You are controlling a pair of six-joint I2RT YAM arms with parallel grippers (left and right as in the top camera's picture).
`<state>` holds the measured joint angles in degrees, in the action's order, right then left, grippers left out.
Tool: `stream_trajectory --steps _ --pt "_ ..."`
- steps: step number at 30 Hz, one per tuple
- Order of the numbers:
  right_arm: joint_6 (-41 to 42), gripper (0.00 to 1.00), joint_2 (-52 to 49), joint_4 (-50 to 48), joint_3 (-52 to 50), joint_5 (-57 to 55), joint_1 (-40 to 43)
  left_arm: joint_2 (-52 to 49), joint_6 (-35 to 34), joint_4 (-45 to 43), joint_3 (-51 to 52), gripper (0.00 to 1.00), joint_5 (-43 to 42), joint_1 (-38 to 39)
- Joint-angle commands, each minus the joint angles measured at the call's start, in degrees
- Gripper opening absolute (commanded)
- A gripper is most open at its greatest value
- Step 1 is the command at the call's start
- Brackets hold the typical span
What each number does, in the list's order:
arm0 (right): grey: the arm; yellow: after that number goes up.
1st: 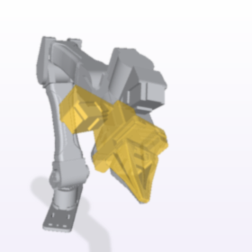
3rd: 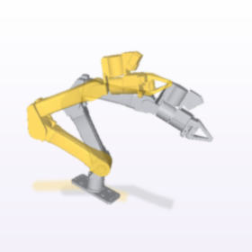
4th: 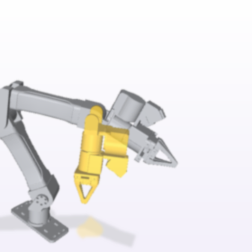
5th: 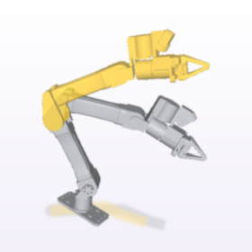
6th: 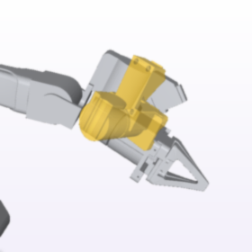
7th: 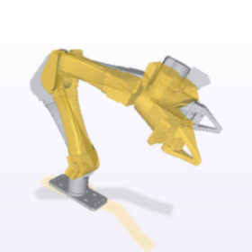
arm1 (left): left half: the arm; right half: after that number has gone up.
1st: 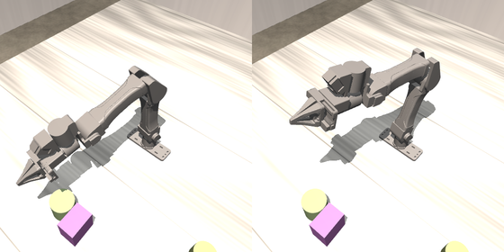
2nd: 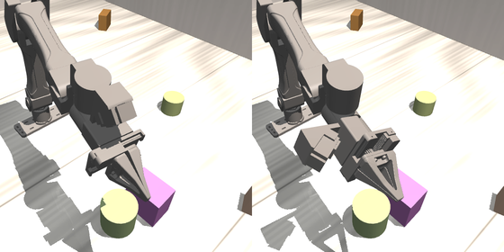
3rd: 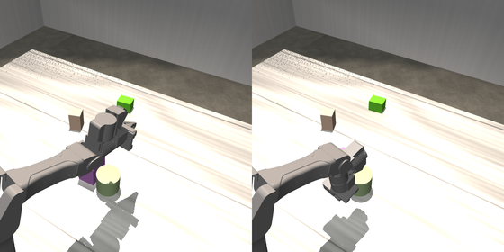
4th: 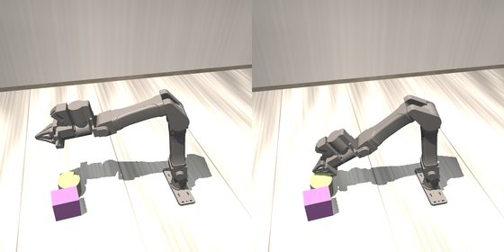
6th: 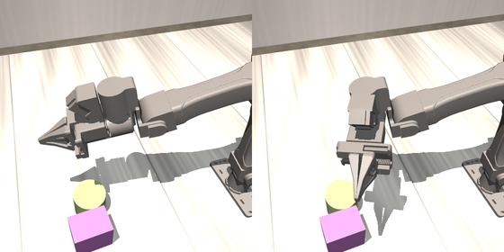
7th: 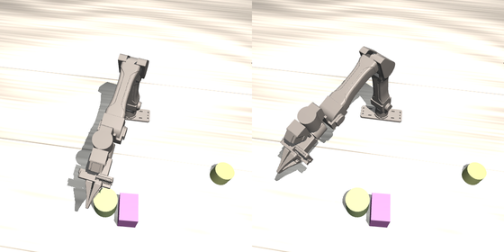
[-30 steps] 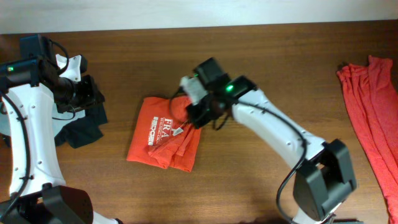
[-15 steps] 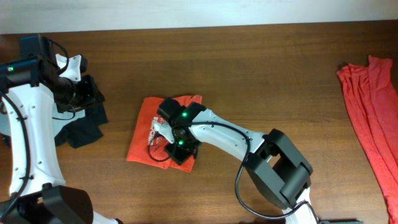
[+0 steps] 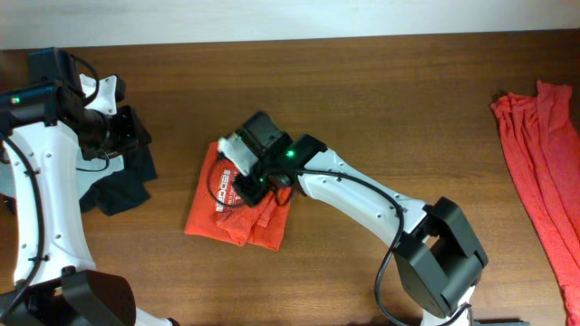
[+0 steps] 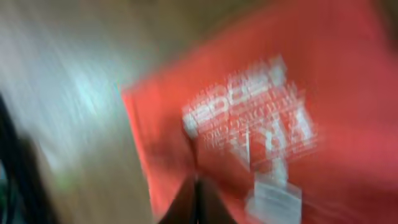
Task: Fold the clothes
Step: 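Grasp the folded shirt's right edge with right gripper and tuck it under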
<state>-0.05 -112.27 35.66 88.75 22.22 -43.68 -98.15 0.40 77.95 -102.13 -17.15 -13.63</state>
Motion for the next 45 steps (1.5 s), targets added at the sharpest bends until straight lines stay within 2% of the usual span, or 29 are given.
stream_trajectory --steps 1,5,8,12,14,19,24,27,30,34,37,39,42,45 --pt "2.5 0.04 -2.9 -6.0 -0.1 3.0 -1.0 0.4 0.9 0.2 -1.0 0.34 0.4 0.0" --pt "2.6 0.04 -7.8 -7.5 -0.1 2.5 -1.3 0.4 0.9 0.5 -1.0 0.34 0.4 0.0" --pt "2.7 0.04 -9.9 -4.2 -0.1 2.4 -1.3 0.4 0.9 0.5 -1.0 0.34 0.4 0.0" --pt "2.6 0.04 -8.8 10.2 0.5 -0.8 -0.7 0.4 0.9 0.5 -1.0 0.34 0.4 0.0" --pt "2.0 0.04 -6.1 21.1 1.7 -5.8 0.3 0.4 0.9 0.5 -1.0 0.34 0.4 0.0" --pt "2.0 0.04 1.6 31.2 2.3 -19.7 1.5 0.4 0.9 0.2 -1.0 0.34 0.4 0.0" --pt "2.0 0.04 5.3 27.6 2.3 -19.3 1.6 0.4 0.9 0.1 -1.0 0.35 0.4 0.0" --pt "2.0 0.04 5.5 21.2 2.3 -14.8 1.6 0.4 0.9 0.1 -1.0 0.45 0.4 0.0" --pt "2.0 0.04 3.5 12.4 1.4 -9.4 1.4 0.4 0.9 0.1 -1.0 0.5 0.4 0.0" --pt "2.1 0.04 -1.5 7.0 0.1 -7.5 0.9 0.4 0.9 0.2 -1.0 0.52 0.4 0.0" --pt "2.0 0.04 -6.0 8.0 0.1 -7.4 1.0 0.4 0.9 0.2 -1.0 0.52 0.4 0.0" --pt "2.0 0.06 -7.8 11.8 0.1 -7.5 1.3 0.4 0.9 0.4 -1.0 0.56 0.4 0.0" --pt "-1.9 0.06 -7.8 22.2 0.1 -10.4 2.0 0.4 0.9 0.5 -1.0 0.57 0.4 0.0" --pt "0.0 0.04 -7.0 29.0 0.1 -17.9 3.3 0.4 0.9 0.1 -1.0 0.57 0.4 0.0"
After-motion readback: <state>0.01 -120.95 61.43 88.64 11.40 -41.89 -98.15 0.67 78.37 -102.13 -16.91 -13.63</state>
